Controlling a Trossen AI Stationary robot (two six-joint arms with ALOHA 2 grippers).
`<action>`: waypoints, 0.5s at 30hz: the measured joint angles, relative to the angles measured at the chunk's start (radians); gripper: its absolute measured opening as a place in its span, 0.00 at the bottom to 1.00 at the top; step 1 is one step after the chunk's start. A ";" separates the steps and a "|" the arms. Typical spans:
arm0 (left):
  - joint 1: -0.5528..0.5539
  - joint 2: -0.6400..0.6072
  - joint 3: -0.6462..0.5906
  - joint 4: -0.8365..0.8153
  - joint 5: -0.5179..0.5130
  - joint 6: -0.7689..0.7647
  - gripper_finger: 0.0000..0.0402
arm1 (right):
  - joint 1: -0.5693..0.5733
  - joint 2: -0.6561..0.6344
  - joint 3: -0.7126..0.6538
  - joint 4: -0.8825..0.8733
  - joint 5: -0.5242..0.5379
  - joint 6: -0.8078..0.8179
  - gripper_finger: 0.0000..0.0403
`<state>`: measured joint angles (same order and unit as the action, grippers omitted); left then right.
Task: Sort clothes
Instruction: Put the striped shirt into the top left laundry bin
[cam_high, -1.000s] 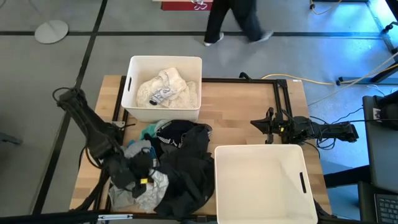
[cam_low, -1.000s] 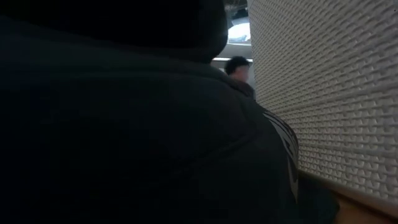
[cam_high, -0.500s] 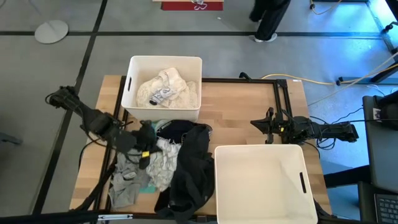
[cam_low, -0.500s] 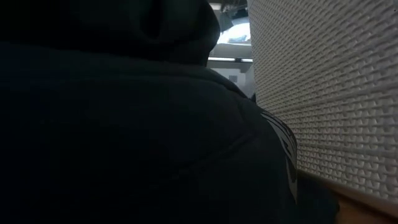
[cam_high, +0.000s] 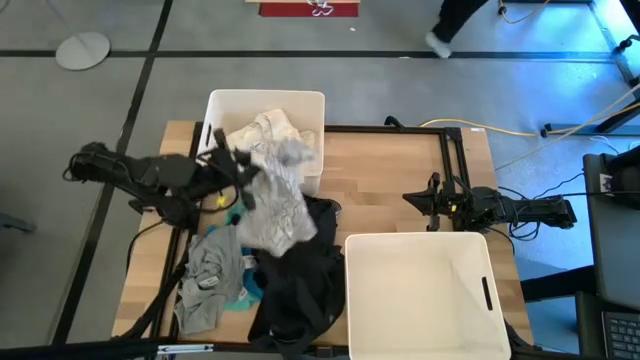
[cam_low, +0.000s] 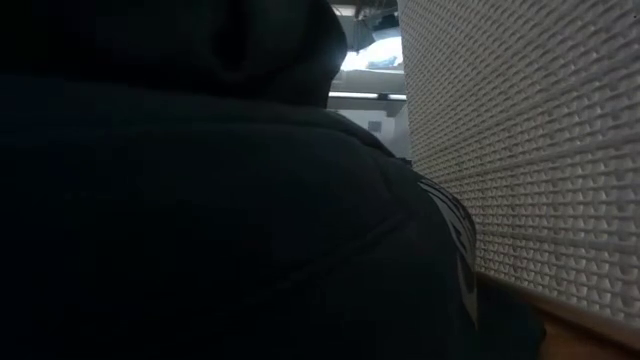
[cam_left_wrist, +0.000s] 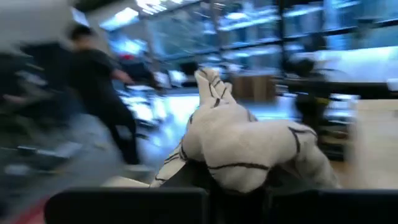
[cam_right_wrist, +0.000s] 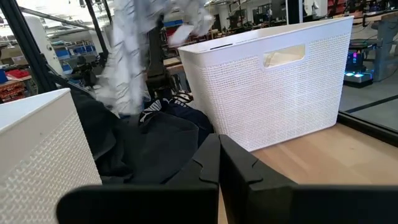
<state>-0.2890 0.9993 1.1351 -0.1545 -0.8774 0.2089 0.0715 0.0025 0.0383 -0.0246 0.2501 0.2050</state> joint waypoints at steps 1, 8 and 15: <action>0.020 0.000 0.000 0.031 -0.017 0.047 0.07 | 0.000 0.000 0.000 0.000 0.000 0.000 0.01; 0.186 0.001 0.000 0.189 -0.035 0.282 0.07 | 0.000 0.000 0.000 -0.002 0.000 0.000 0.01; 0.357 0.001 0.000 0.354 -0.035 0.410 0.07 | 0.000 0.000 0.000 -0.002 0.000 0.000 0.01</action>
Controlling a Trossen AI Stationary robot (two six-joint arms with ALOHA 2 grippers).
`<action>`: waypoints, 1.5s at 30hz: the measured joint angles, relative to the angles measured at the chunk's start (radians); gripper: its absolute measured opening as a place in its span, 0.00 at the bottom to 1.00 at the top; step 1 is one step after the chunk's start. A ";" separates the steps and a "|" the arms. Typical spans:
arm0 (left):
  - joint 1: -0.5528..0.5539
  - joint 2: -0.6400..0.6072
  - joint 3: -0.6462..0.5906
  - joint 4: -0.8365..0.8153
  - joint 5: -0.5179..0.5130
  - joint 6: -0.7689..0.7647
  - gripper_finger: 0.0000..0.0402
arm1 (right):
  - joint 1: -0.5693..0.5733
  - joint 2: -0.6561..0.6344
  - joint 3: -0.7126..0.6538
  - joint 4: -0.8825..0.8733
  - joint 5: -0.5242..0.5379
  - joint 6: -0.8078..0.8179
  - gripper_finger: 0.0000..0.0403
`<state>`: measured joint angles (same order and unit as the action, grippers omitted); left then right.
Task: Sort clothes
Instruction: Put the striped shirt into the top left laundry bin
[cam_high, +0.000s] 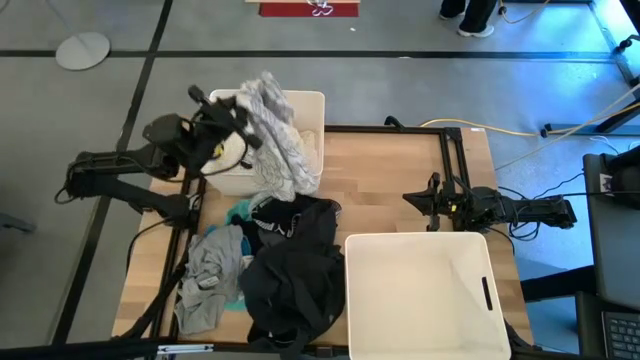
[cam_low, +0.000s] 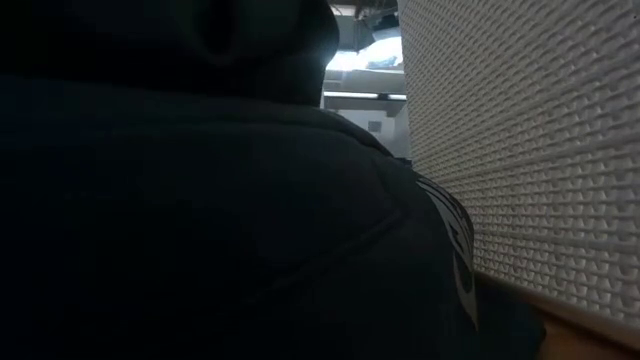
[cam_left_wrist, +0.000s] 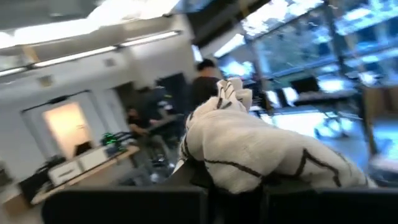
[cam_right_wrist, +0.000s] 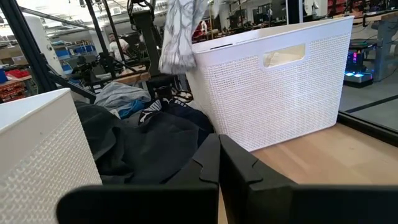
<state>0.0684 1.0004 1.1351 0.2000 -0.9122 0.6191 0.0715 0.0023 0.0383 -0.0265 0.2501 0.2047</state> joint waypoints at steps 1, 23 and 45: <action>0.025 0.000 0.000 0.025 0.001 0.001 0.07 | 0.000 0.000 0.000 0.000 0.000 0.000 0.01; 0.444 0.014 0.000 -0.552 0.155 -0.422 0.07 | 0.000 0.000 0.000 -0.001 0.000 0.000 0.01; 0.458 0.237 0.000 -0.849 0.355 -0.696 0.22 | 0.000 0.000 0.000 0.000 0.000 0.004 0.01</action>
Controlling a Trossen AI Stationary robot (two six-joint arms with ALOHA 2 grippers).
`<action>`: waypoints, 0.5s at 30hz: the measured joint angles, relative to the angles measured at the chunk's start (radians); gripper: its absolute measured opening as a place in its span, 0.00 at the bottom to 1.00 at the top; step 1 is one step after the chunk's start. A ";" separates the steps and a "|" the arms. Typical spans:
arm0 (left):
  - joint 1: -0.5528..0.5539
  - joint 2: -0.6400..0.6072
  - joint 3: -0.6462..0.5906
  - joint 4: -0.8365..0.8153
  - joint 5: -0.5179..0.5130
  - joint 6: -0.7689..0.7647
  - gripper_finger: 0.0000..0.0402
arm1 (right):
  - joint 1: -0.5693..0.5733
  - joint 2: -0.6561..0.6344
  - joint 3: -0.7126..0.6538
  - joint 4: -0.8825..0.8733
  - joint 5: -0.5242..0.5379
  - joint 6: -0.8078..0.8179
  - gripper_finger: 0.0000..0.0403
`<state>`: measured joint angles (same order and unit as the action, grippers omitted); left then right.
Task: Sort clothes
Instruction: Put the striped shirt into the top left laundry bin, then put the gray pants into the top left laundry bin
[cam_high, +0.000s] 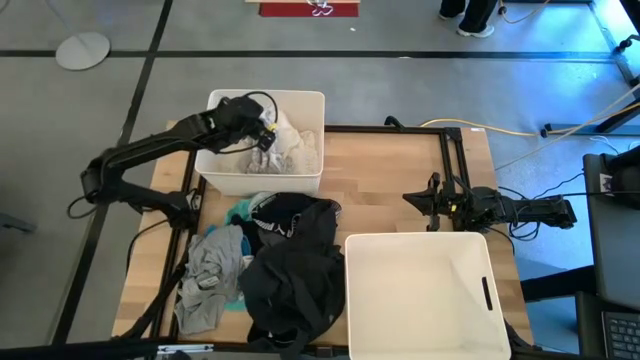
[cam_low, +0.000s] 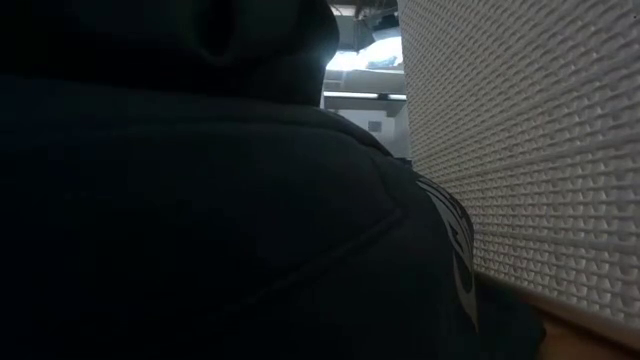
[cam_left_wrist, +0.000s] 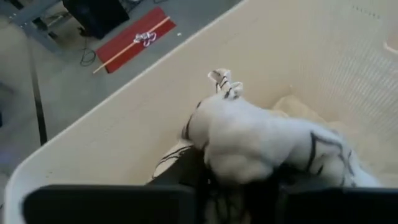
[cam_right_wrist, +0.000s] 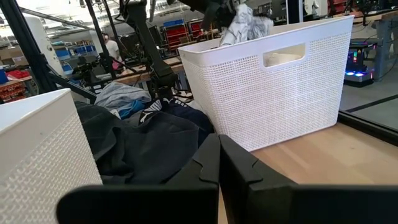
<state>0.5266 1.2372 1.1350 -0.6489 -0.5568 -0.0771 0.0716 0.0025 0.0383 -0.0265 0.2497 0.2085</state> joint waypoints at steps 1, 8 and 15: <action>0.000 0.006 0.000 -0.002 0.000 -0.003 0.25 | 0.000 0.000 0.000 0.000 0.000 0.000 0.01; 0.000 0.012 0.000 -0.073 0.011 -0.056 0.47 | 0.000 0.000 0.000 0.000 -0.008 0.000 0.01; -0.069 -0.060 0.000 -0.148 0.013 -0.070 0.52 | 0.000 0.000 0.000 0.000 -0.014 0.000 0.01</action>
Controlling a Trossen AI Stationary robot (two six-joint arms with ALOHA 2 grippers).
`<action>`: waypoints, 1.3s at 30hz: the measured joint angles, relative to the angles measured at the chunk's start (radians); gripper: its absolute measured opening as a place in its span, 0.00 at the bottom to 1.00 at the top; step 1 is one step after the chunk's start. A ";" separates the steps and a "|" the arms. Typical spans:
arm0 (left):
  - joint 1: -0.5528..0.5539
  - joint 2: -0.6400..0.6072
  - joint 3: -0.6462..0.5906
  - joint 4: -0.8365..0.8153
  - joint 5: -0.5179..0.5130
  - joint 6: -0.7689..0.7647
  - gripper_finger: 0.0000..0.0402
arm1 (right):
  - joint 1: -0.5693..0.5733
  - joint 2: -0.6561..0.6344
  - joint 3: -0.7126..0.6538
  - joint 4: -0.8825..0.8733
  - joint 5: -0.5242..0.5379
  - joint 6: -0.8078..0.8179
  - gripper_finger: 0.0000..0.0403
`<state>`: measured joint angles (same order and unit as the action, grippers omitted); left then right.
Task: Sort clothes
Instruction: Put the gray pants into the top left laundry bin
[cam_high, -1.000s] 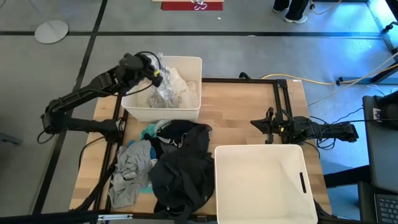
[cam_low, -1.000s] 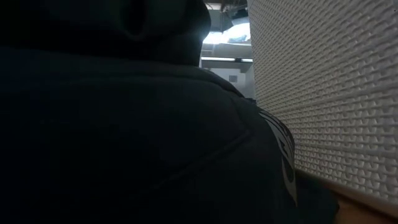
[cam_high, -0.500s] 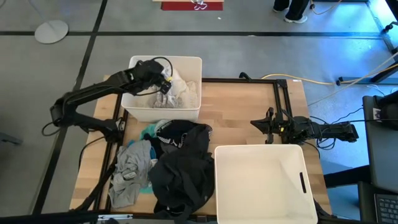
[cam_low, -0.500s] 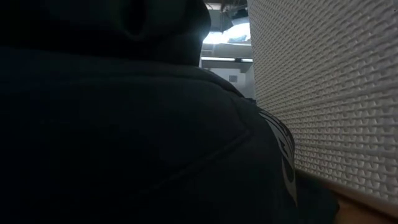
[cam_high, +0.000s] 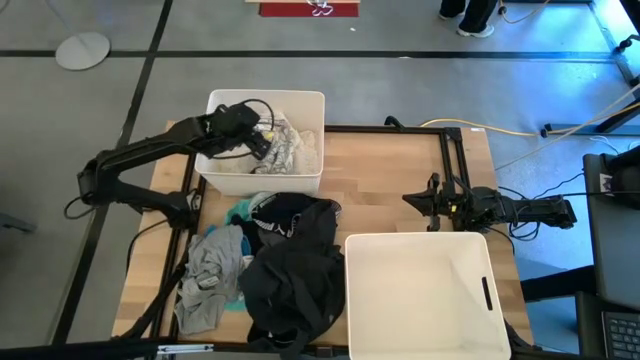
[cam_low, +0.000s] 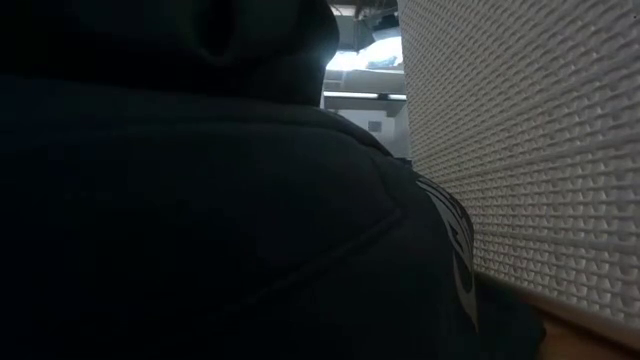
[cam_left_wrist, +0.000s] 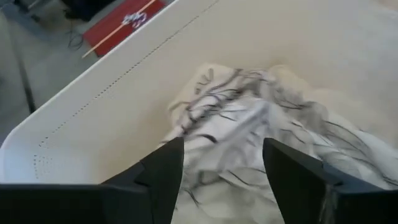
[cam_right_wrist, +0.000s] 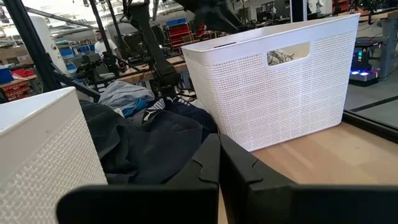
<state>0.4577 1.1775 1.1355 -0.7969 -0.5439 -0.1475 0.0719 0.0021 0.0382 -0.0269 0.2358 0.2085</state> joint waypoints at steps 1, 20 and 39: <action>-0.020 -0.017 0.006 -0.016 0.005 -0.011 0.52 | 0.000 0.000 0.000 0.000 0.000 0.000 0.01; -0.534 -0.163 0.039 -0.490 0.305 -0.714 0.52 | 0.000 0.000 0.000 0.001 0.000 0.000 0.01; -0.898 -0.014 0.031 -0.571 0.531 -1.232 0.52 | 0.000 0.000 0.000 -0.004 -0.002 0.000 0.01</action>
<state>-0.4399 1.1632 1.1670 -1.3676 -0.0128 -1.3794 0.0719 0.0025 0.0380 -0.0311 0.2339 0.2081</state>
